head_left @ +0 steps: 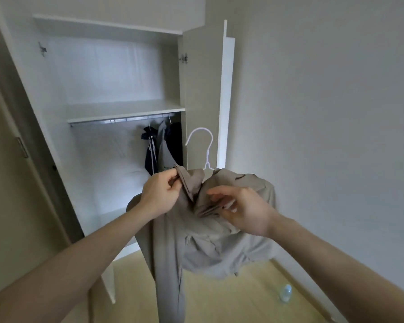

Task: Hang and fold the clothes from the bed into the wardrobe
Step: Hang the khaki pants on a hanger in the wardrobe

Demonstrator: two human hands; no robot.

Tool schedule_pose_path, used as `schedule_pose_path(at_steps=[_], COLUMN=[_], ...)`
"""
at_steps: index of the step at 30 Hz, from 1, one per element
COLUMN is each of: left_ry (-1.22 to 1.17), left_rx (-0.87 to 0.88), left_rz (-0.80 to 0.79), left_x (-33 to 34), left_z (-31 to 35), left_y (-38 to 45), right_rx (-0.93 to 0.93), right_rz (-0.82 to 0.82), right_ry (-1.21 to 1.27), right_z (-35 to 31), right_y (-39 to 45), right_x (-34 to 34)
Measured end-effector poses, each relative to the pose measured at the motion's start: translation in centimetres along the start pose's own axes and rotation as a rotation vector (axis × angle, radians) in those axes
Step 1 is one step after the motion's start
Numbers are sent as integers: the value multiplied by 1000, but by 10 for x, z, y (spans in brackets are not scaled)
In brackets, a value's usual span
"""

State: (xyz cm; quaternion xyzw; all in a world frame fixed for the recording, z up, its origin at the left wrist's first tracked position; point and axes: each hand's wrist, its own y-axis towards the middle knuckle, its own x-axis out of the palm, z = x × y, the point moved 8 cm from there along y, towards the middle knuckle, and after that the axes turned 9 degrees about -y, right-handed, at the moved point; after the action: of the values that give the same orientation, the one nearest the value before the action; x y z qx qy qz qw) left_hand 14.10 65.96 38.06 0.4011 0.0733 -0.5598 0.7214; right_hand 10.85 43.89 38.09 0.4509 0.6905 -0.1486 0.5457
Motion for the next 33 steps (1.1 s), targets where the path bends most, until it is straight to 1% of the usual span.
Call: schedule_pose_path(at_steps=[2,3,4,5,7,9,10,16,18,21,24,28,31,33], left_ry=[-4,-8,-12,-19,-48,-68,-64,-80,-99,-136,-172,-198,-144,5], left_rx=[-1,-8,-20,-34,-58,-78,-86,-158,-190,-202,-204,-215,-262,-269], left_rz=[22,30,39,44,38,31,30,11,7,12,15,17,-11,-21], left_x=[-14,-20,-26,-31,-37,-38,-38,-26,-20,-8,4,14,14,10], left_z=[-14,-21,-28,-35,-49,-62,-70,-120,-134,-146,-153,-163,-179,-193], left_y=[8,11,15,19,28,38,44,87,105,133,161,194,212,226], right_rx=[27,52,86,127,198,222,209,58,18,-36,-103,-149,-115,-71], right_rz=[232,316,343,312,145,23,2,12,-8,-57,-140,-222,-211,-178], right_ry=[12,-11,-47,-89,-163,-99,-59,162,196,223,226,278,338,377], right_z=[13,23,35,48,77,100,107,130,135,143,145,145,151,158], right_y=[15,23,32,43,64,80,89,158,186,229,269,317,344,360], right_x=[-27,-39,-46,-46,-31,-11,-3,30,34,39,47,64,82,96])
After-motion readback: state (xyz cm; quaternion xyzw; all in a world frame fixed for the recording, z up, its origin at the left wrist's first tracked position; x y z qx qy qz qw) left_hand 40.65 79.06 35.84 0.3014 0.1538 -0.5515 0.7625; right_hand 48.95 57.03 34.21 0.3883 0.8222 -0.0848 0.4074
